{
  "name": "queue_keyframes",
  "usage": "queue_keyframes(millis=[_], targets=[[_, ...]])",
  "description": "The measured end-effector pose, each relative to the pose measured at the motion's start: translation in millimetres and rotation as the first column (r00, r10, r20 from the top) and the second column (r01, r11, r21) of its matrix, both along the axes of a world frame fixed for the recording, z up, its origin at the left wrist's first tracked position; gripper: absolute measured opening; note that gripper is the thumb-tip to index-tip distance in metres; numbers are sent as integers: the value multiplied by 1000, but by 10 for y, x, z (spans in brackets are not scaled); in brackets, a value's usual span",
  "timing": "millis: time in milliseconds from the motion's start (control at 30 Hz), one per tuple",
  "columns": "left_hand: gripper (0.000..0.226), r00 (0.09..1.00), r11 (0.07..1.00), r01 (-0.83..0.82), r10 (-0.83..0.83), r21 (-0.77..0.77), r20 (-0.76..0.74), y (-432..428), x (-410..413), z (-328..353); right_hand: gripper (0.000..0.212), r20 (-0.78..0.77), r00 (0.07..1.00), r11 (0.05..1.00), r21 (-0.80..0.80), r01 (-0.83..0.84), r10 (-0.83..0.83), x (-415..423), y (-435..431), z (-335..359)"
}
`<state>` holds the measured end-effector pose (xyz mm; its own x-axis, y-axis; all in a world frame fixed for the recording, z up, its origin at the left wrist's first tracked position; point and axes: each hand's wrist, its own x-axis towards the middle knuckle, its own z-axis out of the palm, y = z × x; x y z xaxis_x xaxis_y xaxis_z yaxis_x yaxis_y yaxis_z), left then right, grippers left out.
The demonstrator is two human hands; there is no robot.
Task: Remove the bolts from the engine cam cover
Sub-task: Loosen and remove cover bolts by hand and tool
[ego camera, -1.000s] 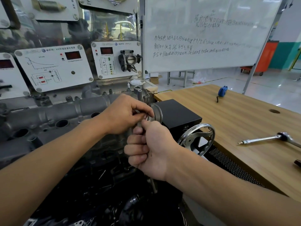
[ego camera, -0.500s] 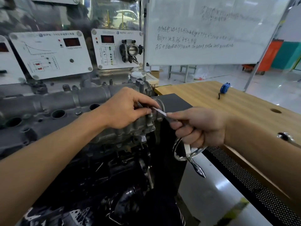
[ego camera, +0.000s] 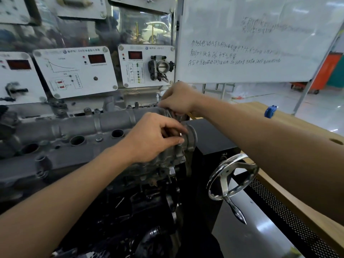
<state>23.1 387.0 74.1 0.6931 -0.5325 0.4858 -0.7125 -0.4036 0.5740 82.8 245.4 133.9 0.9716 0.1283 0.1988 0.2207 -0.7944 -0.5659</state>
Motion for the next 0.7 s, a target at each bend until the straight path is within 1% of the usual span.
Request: queue_keyframes(millis=[33,67,100,133,167,200,233,267,333,367,400,433,467,500,533,567,600,633,667,700], targets=[[21,1000,1000,-17,17,-23,8,-14,-11,-23,23,22,999,997,-64,-34,35,-9,71,38],[20,999,998,-41,43,-46,27,-27,-33,-47,20,7,997,993,-96,-76,77,-25,123,77],[19,994,995,-78,82,-56,76,-36,-62,-78,21,-25,992,986,-109,-126,124,-49,155,111],[19,977,991,-128,134,-43,168,-40,-91,-108,24,-53,983,974,-131,-182,177,-86,184,135],[20,937,981,-193,188,-11,293,-40,-129,-134,30,-65,970,954,-177,-242,234,-140,219,151],[23,877,965,-260,226,23,424,-37,-172,-155,36,-65,955,927,-229,-296,289,-186,252,154],[25,816,950,-310,242,44,525,-27,-216,-166,38,-59,938,899,-270,-346,343,-224,285,161],[27,775,939,-338,243,59,583,-4,-254,-159,39,-67,918,869,-302,-392,391,-274,319,181],[29,737,932,-355,232,72,635,101,-336,-111,39,-115,880,802,-369,-469,461,-383,398,254],[26,717,940,-337,225,45,660,181,-400,-74,38,-140,861,766,-402,-501,489,-455,442,294],[21,687,954,-300,228,-17,690,277,-465,-22,34,-145,838,728,-432,-532,526,-525,473,316],[15,660,961,-258,252,-101,708,385,-522,38,25,-129,813,688,-466,-556,568,-611,498,318],[13,650,954,-228,299,-196,698,492,-565,106,22,-86,790,652,-515,-557,607,-696,509,295],[12,662,932,-218,359,-288,659,587,-588,188,25,-35,786,642,-555,-529,617,-799,505,247],[11,691,904,-223,411,-365,594,667,-577,278,26,8,787,640,-587,-495,616,-894,482,169],[10,729,876,-245,449,-416,516,718,-540,369,30,76,784,628,-647,-431,616,-977,451,76],[10,762,862,-292,471,-415,444,740,-474,447,35,154,767,606,-715,-349,623,-1060,416,-22],[10,785,868,-356,479,-347,393,733,-393,501,32,226,736,583,-766,-270,638,-1140,369,-122],[9,802,883,-420,470,-212,368,704,-299,523,25,295,702,589,-779,-217,648,-1206,301,-228],[9,823,891,-452,435,-42,365,654,-205,514,21,346,680,623,-754,-209,647,-1264,236,-328]])
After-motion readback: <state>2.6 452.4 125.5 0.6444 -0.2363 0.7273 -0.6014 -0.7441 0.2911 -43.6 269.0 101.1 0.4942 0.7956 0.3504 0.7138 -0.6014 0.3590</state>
